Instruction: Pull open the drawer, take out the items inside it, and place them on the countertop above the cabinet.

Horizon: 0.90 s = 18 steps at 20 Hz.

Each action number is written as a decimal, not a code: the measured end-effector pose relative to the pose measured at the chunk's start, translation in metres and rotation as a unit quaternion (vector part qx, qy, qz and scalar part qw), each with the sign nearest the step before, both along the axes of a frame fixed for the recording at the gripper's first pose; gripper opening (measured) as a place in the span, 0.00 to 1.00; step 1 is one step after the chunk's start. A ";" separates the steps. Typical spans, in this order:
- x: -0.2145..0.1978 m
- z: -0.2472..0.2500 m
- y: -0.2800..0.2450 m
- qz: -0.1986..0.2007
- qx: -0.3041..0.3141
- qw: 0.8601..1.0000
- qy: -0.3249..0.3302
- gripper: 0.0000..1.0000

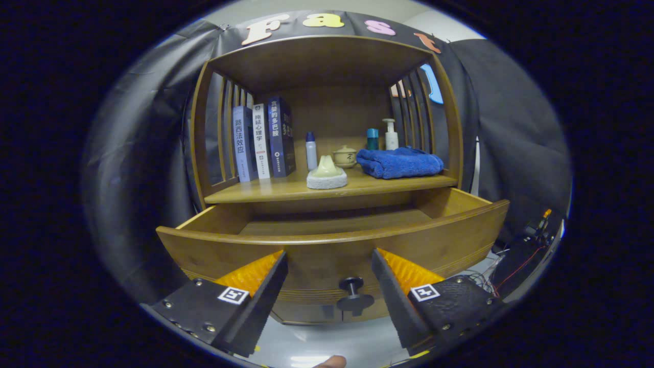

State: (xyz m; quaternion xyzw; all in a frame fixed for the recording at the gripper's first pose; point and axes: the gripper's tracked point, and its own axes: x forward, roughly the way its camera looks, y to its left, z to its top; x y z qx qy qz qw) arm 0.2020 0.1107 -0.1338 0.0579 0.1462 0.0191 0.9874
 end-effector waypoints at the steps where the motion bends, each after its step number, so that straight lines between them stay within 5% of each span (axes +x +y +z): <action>1: 0.003 0.000 0.001 0.000 0.005 1.000 0.000 0.99; 18: 0.087 -0.007 0.010 -0.009 0.008 1.000 0.007 1.00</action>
